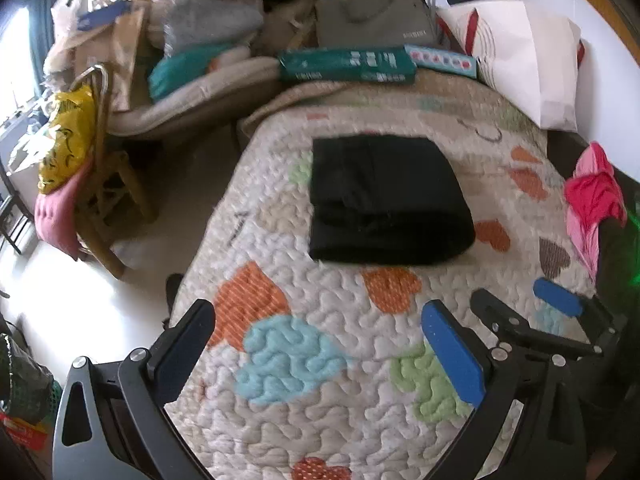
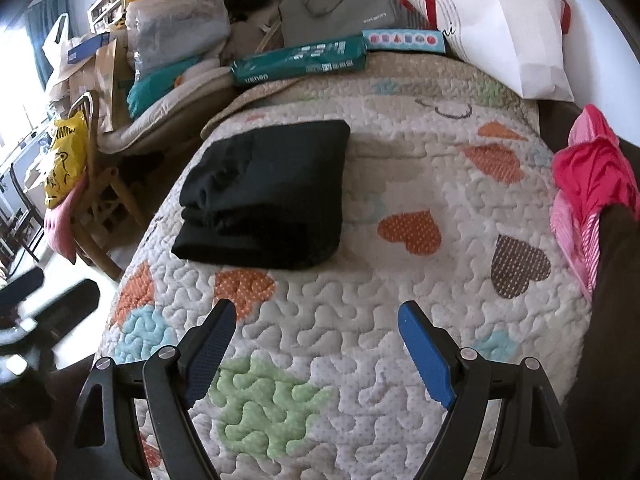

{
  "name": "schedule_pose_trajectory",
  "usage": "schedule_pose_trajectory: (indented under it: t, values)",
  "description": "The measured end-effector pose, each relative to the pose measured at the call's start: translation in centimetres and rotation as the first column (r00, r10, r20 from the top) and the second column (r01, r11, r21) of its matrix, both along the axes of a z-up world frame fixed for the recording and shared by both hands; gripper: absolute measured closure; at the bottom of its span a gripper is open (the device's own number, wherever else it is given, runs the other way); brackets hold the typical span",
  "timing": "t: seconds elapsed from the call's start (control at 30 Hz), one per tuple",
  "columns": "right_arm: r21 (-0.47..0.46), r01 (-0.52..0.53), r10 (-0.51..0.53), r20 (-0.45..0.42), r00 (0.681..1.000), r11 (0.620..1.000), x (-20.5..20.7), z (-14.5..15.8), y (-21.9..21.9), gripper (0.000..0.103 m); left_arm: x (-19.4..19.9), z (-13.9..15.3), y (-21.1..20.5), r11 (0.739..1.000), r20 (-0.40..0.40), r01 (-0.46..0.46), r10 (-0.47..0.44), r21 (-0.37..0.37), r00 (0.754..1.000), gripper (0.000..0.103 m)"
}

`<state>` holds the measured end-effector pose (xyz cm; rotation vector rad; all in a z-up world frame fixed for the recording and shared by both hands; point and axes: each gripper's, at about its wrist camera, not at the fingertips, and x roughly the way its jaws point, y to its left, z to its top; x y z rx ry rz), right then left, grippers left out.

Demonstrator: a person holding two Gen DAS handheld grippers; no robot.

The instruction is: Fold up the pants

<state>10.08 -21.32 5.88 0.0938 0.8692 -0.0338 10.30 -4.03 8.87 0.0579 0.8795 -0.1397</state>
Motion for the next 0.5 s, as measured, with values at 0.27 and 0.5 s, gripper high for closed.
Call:
schedule_pose_trajectory:
  t: [0.27, 0.5]
  values:
    - [-0.003, 0.015, -0.015, -0.039, 0.999, 1.0, 0.3, -1.2, -0.1, 0.016, 0.8, -1.0, 0.1, 1.0, -0.039, 0.004, -0.004, 0.005, 0.999, 0.0]
    - [-0.032, 0.022, -0.024, -0.062, 0.998, 0.999, 0.4, -2.0, 0.1, 0.016, 1.2, -1.4, 0.5, 1.0, -0.045, -0.011, 0.011, 0.008, 0.999, 0.0]
